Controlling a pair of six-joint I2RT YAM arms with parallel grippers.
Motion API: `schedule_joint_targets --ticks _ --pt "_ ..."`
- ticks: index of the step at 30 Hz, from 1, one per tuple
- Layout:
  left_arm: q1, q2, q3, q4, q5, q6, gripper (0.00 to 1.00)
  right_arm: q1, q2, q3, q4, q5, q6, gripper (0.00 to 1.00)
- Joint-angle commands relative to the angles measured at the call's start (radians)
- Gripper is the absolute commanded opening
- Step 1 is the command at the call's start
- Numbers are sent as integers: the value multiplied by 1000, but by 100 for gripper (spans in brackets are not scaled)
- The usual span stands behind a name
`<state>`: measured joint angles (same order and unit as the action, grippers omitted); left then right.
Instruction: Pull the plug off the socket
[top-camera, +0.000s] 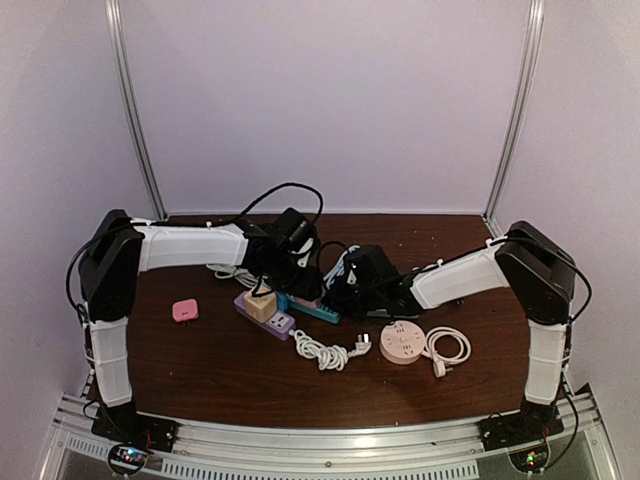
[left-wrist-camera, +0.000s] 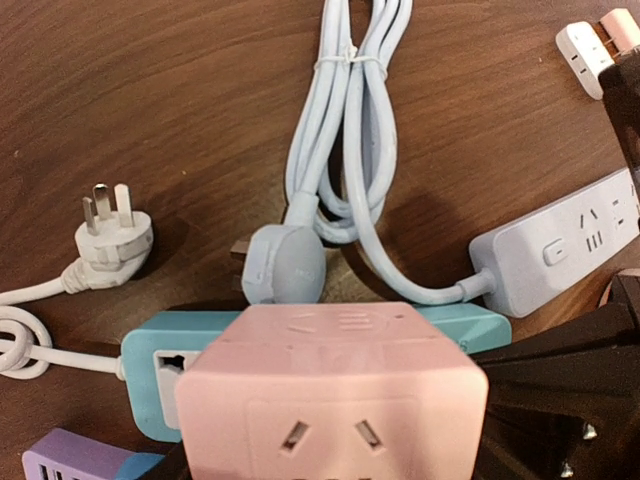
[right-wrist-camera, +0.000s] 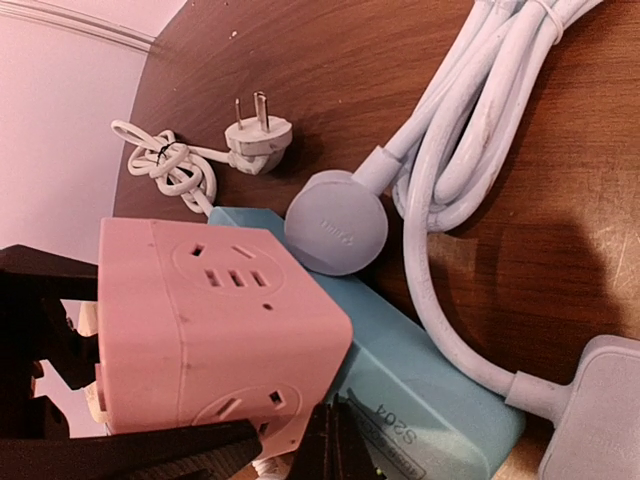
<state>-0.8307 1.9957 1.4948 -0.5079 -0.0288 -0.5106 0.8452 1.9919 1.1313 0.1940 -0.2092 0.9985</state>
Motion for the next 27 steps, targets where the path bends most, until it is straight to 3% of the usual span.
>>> schedule_joint_targets --ticks 1,11,27 --pt "-5 -43 138 191 126 -48 10 5 64 -36 -224 60 -21 0" --pt "-107 -48 170 129 -142 76 10 5 86 -28 -221 45 -16 0" --pt "-173 -80 113 197 -294 121 10 3 121 -29 -210 23 -8 0"
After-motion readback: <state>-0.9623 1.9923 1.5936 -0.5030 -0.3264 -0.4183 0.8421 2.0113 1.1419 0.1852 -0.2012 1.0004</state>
